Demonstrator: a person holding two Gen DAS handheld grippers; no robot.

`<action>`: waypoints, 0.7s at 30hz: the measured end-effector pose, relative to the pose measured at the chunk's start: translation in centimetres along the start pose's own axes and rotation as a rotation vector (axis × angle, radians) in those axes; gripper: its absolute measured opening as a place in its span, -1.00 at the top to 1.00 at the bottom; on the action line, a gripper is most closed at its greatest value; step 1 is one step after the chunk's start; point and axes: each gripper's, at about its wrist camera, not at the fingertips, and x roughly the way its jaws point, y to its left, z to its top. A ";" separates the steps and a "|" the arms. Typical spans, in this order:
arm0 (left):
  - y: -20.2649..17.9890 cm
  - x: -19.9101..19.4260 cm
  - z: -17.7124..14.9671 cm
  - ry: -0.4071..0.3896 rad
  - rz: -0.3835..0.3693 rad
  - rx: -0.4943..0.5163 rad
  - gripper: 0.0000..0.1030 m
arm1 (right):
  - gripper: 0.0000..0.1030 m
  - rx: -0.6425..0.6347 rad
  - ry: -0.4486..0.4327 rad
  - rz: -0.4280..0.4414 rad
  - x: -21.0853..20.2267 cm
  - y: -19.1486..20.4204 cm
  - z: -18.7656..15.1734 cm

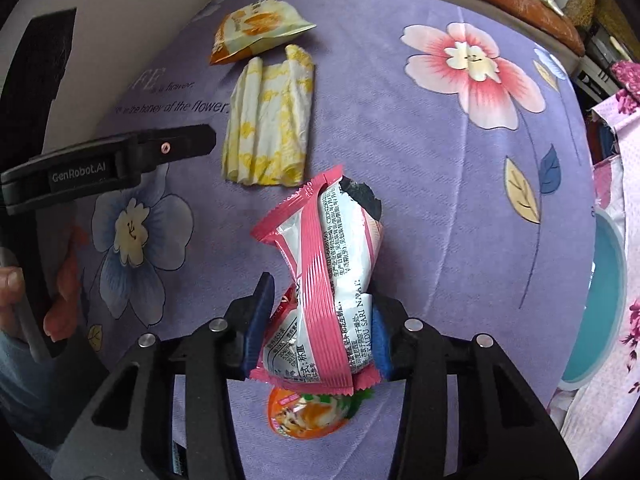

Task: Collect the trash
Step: 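Grasp the pink-white snack wrapper with the right gripper while the left gripper grasps the yellow pads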

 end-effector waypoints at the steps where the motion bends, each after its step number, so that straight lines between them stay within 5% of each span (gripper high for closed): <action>1: -0.6 0.2 0.2 -0.002 -0.001 0.004 -0.81 | 0.20 0.017 -0.012 -0.008 -0.3 -0.6 0.0; 12: -5.1 3.9 2.5 0.005 0.037 0.002 -0.77 | 0.20 0.094 -0.088 -0.049 -2.7 -6.2 0.2; 18: -6.9 5.0 2.5 -0.012 0.147 0.056 -0.35 | 0.20 0.121 -0.108 -0.041 -3.1 -8.5 -0.1; 21: -6.8 4.9 2.6 -0.033 0.200 0.056 0.12 | 0.20 0.135 -0.120 -0.035 -3.2 -9.4 -0.3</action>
